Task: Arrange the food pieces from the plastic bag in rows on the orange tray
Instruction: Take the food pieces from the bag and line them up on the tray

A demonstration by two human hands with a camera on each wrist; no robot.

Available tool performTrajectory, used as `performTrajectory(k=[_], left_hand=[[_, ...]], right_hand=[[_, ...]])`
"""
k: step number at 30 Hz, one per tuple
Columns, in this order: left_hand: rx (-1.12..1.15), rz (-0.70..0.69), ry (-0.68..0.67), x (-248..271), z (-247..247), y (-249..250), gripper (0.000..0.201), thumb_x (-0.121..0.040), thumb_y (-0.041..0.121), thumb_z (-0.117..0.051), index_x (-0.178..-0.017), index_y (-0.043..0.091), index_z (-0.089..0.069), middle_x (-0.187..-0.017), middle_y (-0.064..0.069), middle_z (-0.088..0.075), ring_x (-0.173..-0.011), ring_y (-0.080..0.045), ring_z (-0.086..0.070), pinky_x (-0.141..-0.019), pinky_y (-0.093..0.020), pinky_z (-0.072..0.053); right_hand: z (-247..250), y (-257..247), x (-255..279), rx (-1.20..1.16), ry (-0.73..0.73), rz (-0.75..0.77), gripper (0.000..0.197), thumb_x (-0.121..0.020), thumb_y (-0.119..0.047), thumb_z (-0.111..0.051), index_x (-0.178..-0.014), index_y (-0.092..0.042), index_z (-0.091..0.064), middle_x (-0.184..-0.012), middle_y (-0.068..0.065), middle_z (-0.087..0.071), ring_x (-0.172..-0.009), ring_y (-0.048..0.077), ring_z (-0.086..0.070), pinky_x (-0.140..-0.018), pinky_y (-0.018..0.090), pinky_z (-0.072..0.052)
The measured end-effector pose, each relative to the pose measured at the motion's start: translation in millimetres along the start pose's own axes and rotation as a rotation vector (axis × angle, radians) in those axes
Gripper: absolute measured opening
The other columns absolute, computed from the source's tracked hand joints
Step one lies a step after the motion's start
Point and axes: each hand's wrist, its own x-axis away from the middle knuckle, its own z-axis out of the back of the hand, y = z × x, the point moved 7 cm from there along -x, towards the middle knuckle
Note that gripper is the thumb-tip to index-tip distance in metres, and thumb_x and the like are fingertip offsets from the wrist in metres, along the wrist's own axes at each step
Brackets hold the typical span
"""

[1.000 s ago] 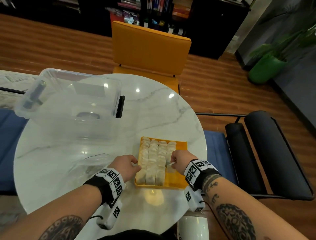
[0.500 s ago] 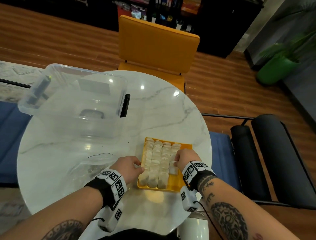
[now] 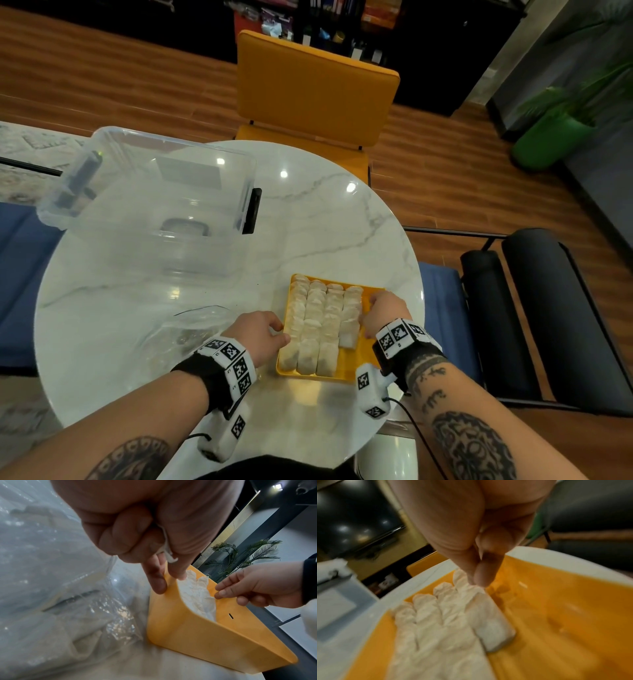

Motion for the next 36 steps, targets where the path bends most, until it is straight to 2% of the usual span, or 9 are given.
performTrajectory(k=[5, 9, 12, 16, 18, 22, 27, 30, 36], left_hand=[[0.002, 0.000, -0.001, 0, 0, 1, 0.034, -0.085, 0.050, -0.066, -0.113, 0.031, -0.064, -0.109, 0.002, -0.068, -0.092, -0.013, -0.064, -0.077, -0.027, -0.051], [-0.009, 0.001, 0.001, 0, 1, 0, 0.034, -0.084, 0.050, -0.066, -0.113, 0.031, -0.065, -0.109, 0.003, -0.068, -0.092, -0.013, -0.064, -0.078, -0.028, -0.053], [-0.009, 0.001, 0.000, 0, 1, 1, 0.034, -0.084, 0.050, -0.066, -0.113, 0.031, -0.065, -0.109, 0.003, -0.068, -0.093, -0.013, -0.064, -0.079, -0.028, -0.053], [-0.017, -0.004, 0.005, 1, 2, 2, 0.033, -0.085, 0.049, -0.066, -0.112, 0.031, -0.066, -0.108, 0.003, -0.068, -0.093, -0.013, -0.064, -0.076, -0.027, -0.051], [-0.016, -0.008, 0.005, 1, 2, 3, 0.033, -0.085, 0.049, -0.066, -0.111, 0.030, -0.066, -0.107, 0.003, -0.069, -0.092, -0.013, -0.064, -0.076, -0.026, -0.050], [-0.022, -0.015, 0.037, 5, 6, 4, 0.030, -0.085, 0.049, -0.065, -0.109, 0.030, -0.066, -0.106, 0.004, -0.068, -0.089, -0.012, -0.062, -0.072, -0.025, -0.047], [0.060, -0.013, 0.107, 10, 20, 6, 0.021, -0.090, 0.047, -0.058, -0.098, 0.030, -0.066, -0.091, 0.006, -0.070, -0.084, -0.012, -0.063, -0.069, -0.025, -0.044], [0.196, -0.033, 0.123, 11, 30, 10, 0.020, -0.095, 0.041, -0.051, -0.092, 0.027, -0.065, -0.081, 0.006, -0.073, -0.080, -0.012, -0.065, -0.070, -0.026, -0.047], [0.473, -0.017, 0.059, 16, 37, 22, 0.018, -0.096, 0.033, -0.050, -0.094, 0.022, -0.063, -0.080, 0.005, -0.073, -0.065, -0.017, -0.059, -0.049, -0.025, -0.043]], right_hand=[[-25, -3, 4, -0.195, -0.204, -0.038, 0.028, -0.088, -0.006, -0.063, -0.116, -0.004, -0.062, -0.111, 0.016, -0.070, -0.074, 0.018, -0.067, -0.050, 0.019, -0.053], [-42, -1, -9, -0.236, -0.210, -0.072, 0.068, -0.077, -0.002, -0.071, -0.140, -0.009, -0.046, -0.107, 0.017, -0.072, -0.098, 0.032, -0.071, -0.083, 0.042, -0.060], [-43, -1, -7, -0.258, -0.224, -0.070, 0.054, -0.078, -0.003, -0.072, -0.128, -0.005, -0.053, -0.093, 0.015, -0.075, -0.091, 0.031, -0.073, -0.085, 0.047, -0.059], [-28, -1, 5, -0.387, -0.243, -0.053, 0.034, -0.092, -0.007, -0.057, -0.126, -0.003, -0.058, -0.085, 0.005, -0.068, -0.067, 0.017, -0.069, -0.051, 0.024, -0.055], [-24, -1, 7, -0.414, -0.242, -0.043, 0.035, -0.094, -0.007, -0.053, -0.129, -0.003, -0.058, -0.083, 0.004, -0.066, -0.063, 0.016, -0.067, -0.047, 0.022, -0.052], [-20, -4, 11, -0.446, -0.209, -0.082, 0.035, -0.097, -0.004, -0.043, -0.131, -0.002, -0.048, -0.081, 0.017, -0.074, -0.076, 0.029, -0.073, -0.075, 0.040, -0.059], [-11, 0, 27, -0.523, -0.093, 0.035, 0.048, -0.095, -0.013, -0.049, -0.142, -0.009, -0.042, -0.093, 0.003, -0.067, -0.083, 0.027, -0.074, -0.070, 0.036, -0.057], [-18, 0, 51, -0.344, -0.023, 0.213, 0.043, -0.095, -0.029, -0.056, -0.136, -0.019, -0.053, -0.127, -0.001, -0.064, -0.109, 0.022, -0.065, -0.094, 0.033, -0.051], [-76, 1, 105, 0.182, -0.073, 0.471, 0.036, -0.098, -0.052, -0.041, -0.124, -0.037, -0.059, -0.123, -0.011, -0.062, -0.119, 0.018, -0.051, -0.098, 0.040, -0.031]])
